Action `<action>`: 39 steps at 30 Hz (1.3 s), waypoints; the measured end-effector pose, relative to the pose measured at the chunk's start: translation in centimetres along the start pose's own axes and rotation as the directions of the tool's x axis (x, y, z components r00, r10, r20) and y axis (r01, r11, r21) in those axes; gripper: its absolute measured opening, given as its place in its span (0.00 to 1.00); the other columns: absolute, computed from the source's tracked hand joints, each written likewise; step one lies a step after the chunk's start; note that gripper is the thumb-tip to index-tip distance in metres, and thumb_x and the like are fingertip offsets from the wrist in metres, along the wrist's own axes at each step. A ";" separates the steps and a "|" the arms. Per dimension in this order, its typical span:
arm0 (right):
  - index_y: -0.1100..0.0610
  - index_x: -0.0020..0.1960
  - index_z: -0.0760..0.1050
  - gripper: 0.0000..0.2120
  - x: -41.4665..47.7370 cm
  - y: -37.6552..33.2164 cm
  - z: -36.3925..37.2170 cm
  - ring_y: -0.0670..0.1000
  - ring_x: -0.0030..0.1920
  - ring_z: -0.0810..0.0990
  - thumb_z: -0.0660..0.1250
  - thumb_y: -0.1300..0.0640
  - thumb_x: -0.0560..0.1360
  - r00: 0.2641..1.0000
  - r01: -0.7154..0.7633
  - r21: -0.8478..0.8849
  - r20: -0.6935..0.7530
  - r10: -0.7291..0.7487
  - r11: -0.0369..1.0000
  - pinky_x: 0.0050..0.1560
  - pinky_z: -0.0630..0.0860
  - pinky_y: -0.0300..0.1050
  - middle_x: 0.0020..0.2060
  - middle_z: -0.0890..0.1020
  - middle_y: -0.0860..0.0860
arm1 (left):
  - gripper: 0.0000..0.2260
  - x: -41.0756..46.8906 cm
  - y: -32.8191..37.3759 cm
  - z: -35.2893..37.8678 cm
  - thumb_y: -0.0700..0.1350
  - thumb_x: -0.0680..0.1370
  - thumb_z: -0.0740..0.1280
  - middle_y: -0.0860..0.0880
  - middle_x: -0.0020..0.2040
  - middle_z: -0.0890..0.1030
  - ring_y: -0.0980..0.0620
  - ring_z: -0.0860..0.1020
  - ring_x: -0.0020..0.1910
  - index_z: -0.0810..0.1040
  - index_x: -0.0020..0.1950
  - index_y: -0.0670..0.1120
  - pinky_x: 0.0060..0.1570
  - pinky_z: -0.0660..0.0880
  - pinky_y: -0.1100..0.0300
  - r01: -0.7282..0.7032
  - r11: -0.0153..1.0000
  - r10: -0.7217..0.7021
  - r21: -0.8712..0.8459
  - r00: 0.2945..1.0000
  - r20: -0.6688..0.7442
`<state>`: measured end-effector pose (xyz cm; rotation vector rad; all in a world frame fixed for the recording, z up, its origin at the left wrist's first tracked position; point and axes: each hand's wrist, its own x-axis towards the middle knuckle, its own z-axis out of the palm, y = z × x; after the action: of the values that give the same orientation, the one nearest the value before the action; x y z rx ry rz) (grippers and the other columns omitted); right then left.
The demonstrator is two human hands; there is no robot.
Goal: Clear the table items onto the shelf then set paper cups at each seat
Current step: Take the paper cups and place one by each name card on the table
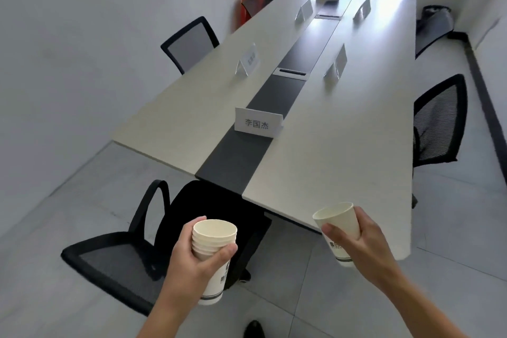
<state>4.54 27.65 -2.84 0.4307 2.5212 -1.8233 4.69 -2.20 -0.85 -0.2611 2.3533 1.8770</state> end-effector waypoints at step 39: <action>0.54 0.58 0.69 0.27 47.9 9.3 9.2 0.57 0.45 0.77 0.78 0.50 0.65 0.955 -0.261 -0.199 -0.194 0.223 0.945 0.43 0.71 0.46 0.46 0.79 0.51 | 0.34 38.7 4.0 5.6 0.56 0.57 0.80 0.55 0.53 0.80 0.60 0.80 0.49 0.72 0.60 0.59 0.46 0.77 0.62 0.295 0.937 -0.296 0.184 0.955 -0.022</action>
<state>-41.02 32.26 -22.13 0.8771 2.5967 -1.4550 -34.09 1.76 -6.08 -0.5539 2.3105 1.5095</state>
